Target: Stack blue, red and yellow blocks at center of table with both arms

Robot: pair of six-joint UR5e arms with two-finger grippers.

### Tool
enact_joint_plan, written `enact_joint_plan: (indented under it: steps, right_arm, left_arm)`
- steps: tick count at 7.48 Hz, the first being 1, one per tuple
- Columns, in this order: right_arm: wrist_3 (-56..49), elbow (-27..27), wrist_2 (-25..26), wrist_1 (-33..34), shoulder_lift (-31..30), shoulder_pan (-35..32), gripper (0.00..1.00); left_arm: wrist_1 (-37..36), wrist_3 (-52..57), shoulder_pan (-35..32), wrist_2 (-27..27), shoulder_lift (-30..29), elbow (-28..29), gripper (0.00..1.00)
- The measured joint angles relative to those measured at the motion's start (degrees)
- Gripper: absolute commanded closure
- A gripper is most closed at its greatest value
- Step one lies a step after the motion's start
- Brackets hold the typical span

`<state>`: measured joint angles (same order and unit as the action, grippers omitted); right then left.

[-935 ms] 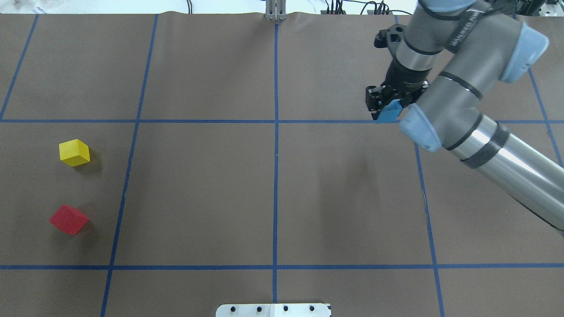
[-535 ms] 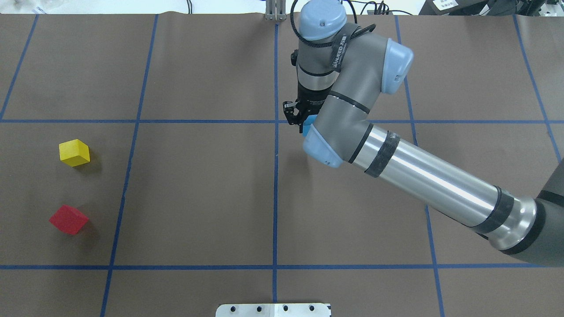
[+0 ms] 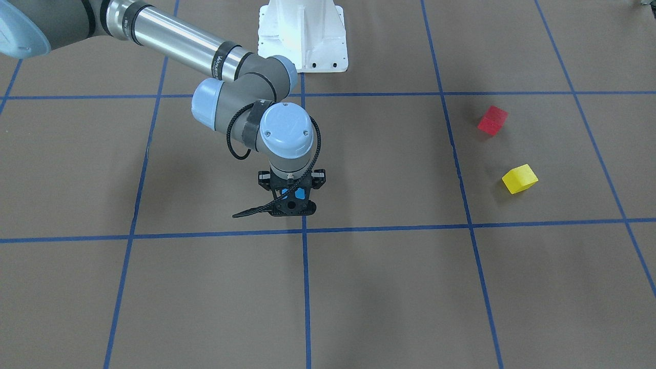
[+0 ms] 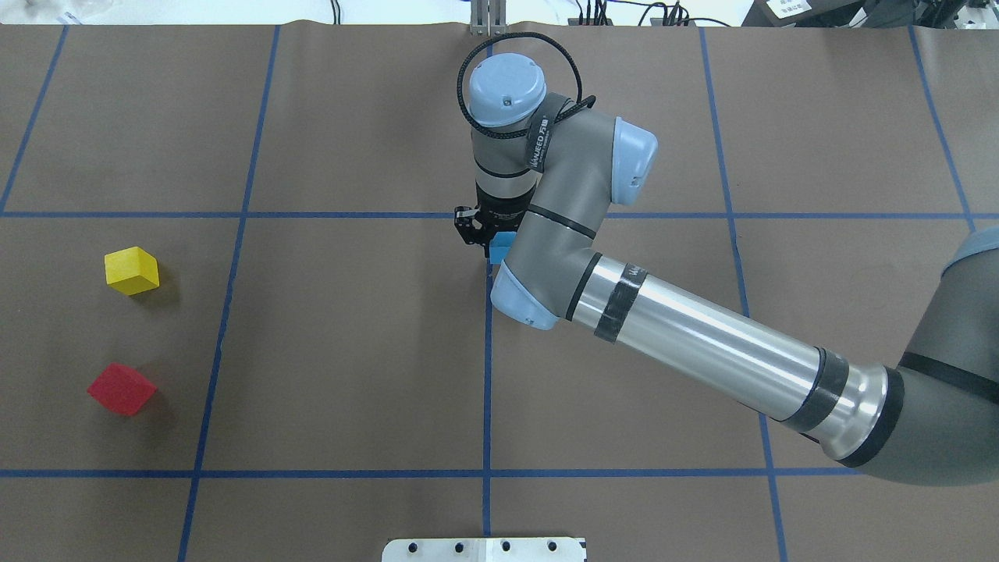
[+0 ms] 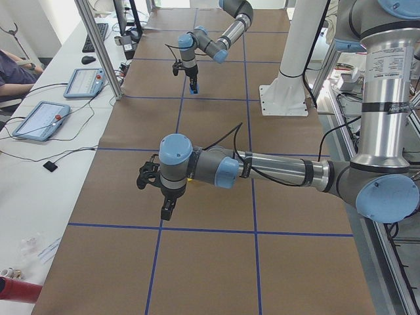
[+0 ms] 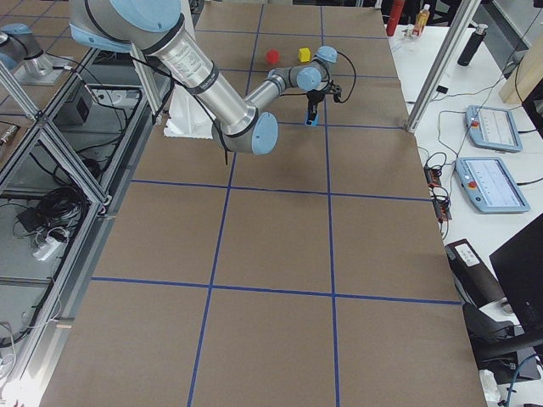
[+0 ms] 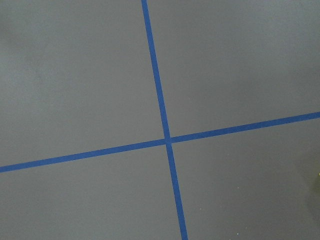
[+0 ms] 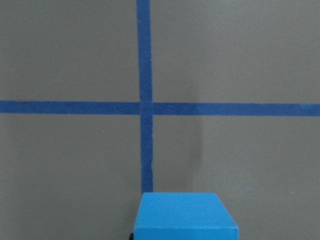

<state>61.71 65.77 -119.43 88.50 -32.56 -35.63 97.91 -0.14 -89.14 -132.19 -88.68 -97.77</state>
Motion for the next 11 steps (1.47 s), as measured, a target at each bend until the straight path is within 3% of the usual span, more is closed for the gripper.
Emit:
enact_joint_plan:
  steps: [1,2,7,9,11]
  right_arm:
    - [1.5,-2.1,0.1,-2.0,1.0,0.4,0.85]
    - [2.1,-3.2,0.2,-3.1,1.3,0.7,0.02]
    - [2.7,-2.8,0.7,-3.8,1.4,0.8,0.0]
    - [2.4,1.9,-0.7,-1.1,0.6,-1.7,0.0]
    - [-1.5,12.2,-3.0,4.2,-4.9,-6.8,0.0]
  left_arm:
    - [0.0,0.0,0.0,0.1,0.0,0.0,0.0]
    - [0.0,0.0,0.0,0.1,0.0,0.0,0.0]
    - [-0.9,-0.6,0.1,0.0,-1.2,0.0,0.0]
    - [-1.7,-8.8,2.7,0.1,-2.2,-2.8,0.01]
    - [1.7,-27.5,11.3,1.6,2.4,-12.2,0.01]
